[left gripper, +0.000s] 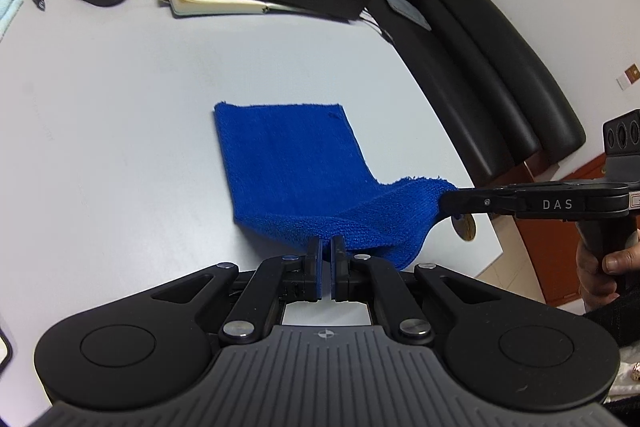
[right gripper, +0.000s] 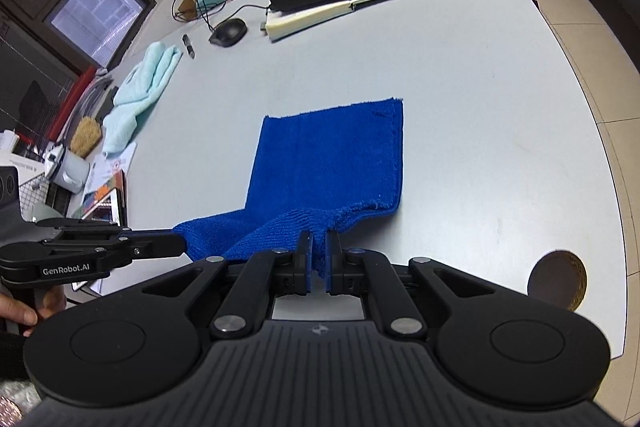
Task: Fold towel
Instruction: 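Lift the gripped towel edge with both grippers and fold it over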
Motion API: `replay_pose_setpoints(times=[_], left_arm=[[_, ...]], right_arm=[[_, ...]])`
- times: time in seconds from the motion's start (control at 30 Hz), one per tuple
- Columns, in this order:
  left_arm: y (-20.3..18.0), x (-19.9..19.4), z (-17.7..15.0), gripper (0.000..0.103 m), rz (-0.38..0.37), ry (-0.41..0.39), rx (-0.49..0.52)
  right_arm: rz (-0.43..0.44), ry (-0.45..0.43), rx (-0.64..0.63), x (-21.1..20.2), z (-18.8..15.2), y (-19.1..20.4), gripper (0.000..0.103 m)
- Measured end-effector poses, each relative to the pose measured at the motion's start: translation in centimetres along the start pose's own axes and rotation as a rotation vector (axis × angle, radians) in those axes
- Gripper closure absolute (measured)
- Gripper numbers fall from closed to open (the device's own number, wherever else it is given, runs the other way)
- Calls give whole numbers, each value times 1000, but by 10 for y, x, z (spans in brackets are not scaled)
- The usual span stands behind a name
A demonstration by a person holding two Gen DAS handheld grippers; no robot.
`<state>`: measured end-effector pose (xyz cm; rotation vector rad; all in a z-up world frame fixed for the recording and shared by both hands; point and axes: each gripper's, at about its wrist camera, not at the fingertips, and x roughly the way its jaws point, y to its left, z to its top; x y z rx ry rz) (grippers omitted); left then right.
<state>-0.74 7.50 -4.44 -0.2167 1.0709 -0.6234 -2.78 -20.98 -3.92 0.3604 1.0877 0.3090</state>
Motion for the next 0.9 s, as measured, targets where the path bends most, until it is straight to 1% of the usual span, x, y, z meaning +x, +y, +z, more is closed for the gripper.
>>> replay_pose_setpoints(times=[0.13,0.3,0.47,0.9], left_arm=[[2,-1,9,99,15,-29,-20],[8,4,28,99,45,-58,-54],[10,15,48,99,57,-66,-68],[17,49,96,99,82,-75,-110]], right_arm=[[20,-22,16,1,19,-1,97],[22,-43,18,6,38,-2,97],[19,-65,34,13,59,-6,97],[-7,-85,91,36,95,-27,97]])
